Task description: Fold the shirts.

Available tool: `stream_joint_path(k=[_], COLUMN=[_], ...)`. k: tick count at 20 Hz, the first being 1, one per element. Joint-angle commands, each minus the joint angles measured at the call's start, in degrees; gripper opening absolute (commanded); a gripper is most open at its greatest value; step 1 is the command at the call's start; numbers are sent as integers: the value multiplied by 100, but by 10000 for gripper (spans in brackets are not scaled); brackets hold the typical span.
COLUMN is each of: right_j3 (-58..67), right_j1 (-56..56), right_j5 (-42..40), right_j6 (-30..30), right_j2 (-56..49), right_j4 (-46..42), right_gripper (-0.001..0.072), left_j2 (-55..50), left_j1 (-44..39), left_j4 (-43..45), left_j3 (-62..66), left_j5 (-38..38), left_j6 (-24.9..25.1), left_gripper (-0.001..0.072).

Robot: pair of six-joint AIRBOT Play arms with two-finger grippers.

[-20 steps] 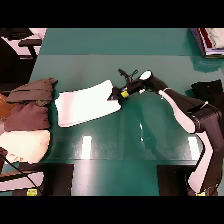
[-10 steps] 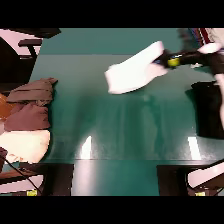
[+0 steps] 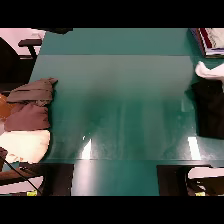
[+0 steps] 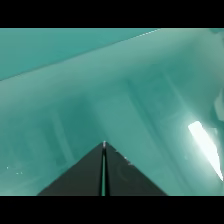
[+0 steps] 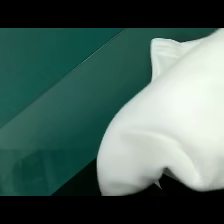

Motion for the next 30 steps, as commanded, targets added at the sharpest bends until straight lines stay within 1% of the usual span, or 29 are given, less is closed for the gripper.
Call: stream_joint_path(k=[1, 5, 8, 11, 14, 16, 20, 25, 26, 27, 28, 29, 30], right_j3=[109, 931, 1495, 1598, 988, 437, -857, -2542, -2857, -3121, -3383, -3571, -3711], right_j1=[-376, -151, -9, -13, -15, -37, -269, -992, -1180, -1353, -1547, -1729, -1908], right_j5=[70, 599, 953, 1458, 1572, 1565, 1932, 1932, 1932, 1930, 1932, 1932, 1928], right_j6=[39, -203, -240, -76, -48, -42, -33, 22, 20, 15, 13, 13, 17], right_j2=[33, 35, 35, 140, 697, 1156, 1971, 2896, 3060, 3189, 3311, 3392, 3473], right_j4=[402, 444, 367, -192, -1222, -1696, -1858, -1856, -1856, -1856, -1856, -1849, -1801], right_gripper=[15, 15, 15, 15, 15, 15, 15, 18, 36, 203, 472, 639, 660], left_j2=[-9, -9, -9, -9, -9, -9, -9, -9, -9, -9, -9, -9, -9], left_j1=[-63, -63, -63, -63, -63, -63, -63, -63, -63, -63, -63, -63, -63], left_j4=[4, 2, 4, 4, 4, 4, 7, 4, 4, 4, 4, 4, 4], left_j3=[0, 0, 0, 0, 0, 0, 0, 0, 0, 0, 0, 0, 0], left_j5=[111, 96, 24, -98, -164, -177, -199, -313, -343, -372, -400, -417, -437], left_j6=[-11, -11, -9, -4, 39, 39, 42, 44, 55, 129, 179, 186, 186], left_gripper=[27, 27, 27, 27, 28, 28, 28, 28, 27, 28, 28, 28, 28])
